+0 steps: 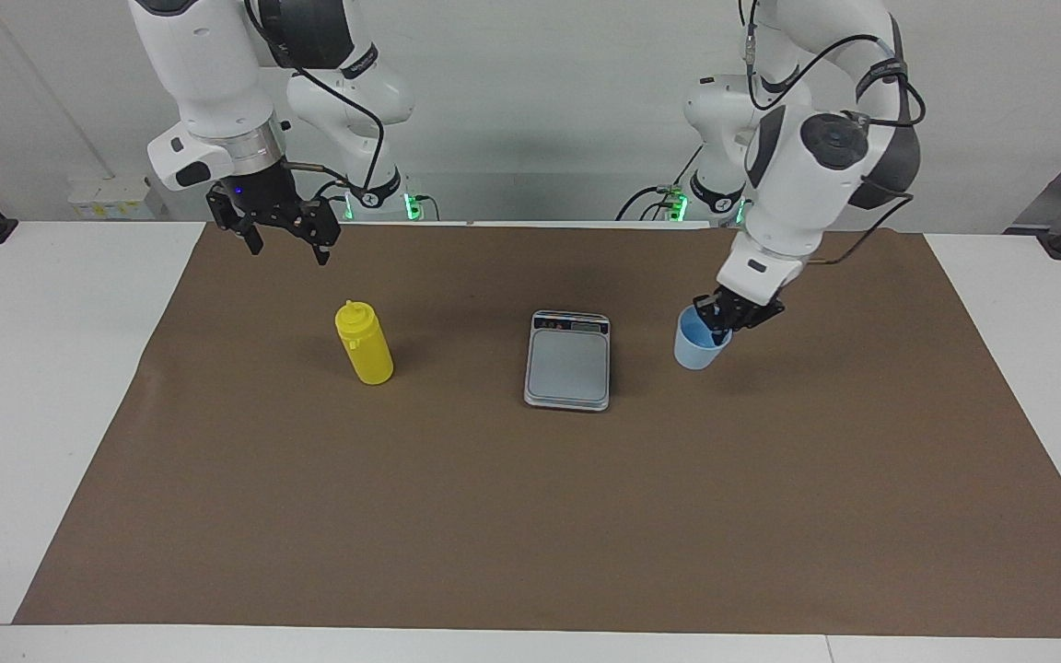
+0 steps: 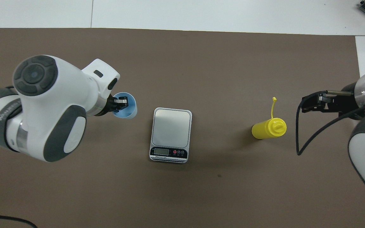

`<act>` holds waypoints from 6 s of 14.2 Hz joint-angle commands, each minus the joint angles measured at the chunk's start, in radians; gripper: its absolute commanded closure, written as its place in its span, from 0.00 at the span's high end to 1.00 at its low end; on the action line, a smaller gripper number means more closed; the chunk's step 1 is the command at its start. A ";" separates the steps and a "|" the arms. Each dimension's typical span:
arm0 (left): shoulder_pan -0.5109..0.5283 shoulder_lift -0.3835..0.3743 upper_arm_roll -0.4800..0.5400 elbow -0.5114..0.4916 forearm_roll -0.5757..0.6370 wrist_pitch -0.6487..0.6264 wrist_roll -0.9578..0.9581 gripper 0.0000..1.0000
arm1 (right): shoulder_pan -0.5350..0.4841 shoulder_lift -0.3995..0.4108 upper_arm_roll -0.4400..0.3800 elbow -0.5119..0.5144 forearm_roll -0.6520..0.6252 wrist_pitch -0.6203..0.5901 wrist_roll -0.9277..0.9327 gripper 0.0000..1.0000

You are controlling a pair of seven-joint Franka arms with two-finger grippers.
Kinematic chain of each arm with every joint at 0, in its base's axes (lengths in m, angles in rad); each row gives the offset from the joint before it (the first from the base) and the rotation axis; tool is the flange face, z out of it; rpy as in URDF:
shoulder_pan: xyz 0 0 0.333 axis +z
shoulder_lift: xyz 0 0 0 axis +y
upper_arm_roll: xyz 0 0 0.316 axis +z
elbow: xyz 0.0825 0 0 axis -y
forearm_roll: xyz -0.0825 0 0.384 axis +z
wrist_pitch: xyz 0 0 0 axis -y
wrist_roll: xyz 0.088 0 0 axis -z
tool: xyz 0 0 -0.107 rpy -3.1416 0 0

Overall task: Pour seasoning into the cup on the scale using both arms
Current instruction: 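Lift the blue cup with the left gripper and carry it onto the scale, then set the cup on the scale and open the left gripper, then withdraw the left gripper to rest while the right gripper opens, then reach the open right gripper to the yellow bottle and grasp it, then lift the yellow bottle with the right gripper toward the blue cup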

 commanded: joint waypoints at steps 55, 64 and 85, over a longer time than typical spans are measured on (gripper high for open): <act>0.303 -0.157 0.064 0.195 0.036 -0.451 0.484 1.00 | -0.306 0.278 0.001 -0.298 0.666 0.237 0.630 1.00; 0.311 -0.145 0.058 0.267 -0.006 -0.507 0.485 1.00 | -0.146 0.235 0.001 -0.421 0.757 0.353 0.702 0.92; 0.301 -0.154 0.058 0.247 0.031 -0.508 0.554 1.00 | 0.417 0.278 0.002 -0.093 -0.165 0.610 1.368 0.00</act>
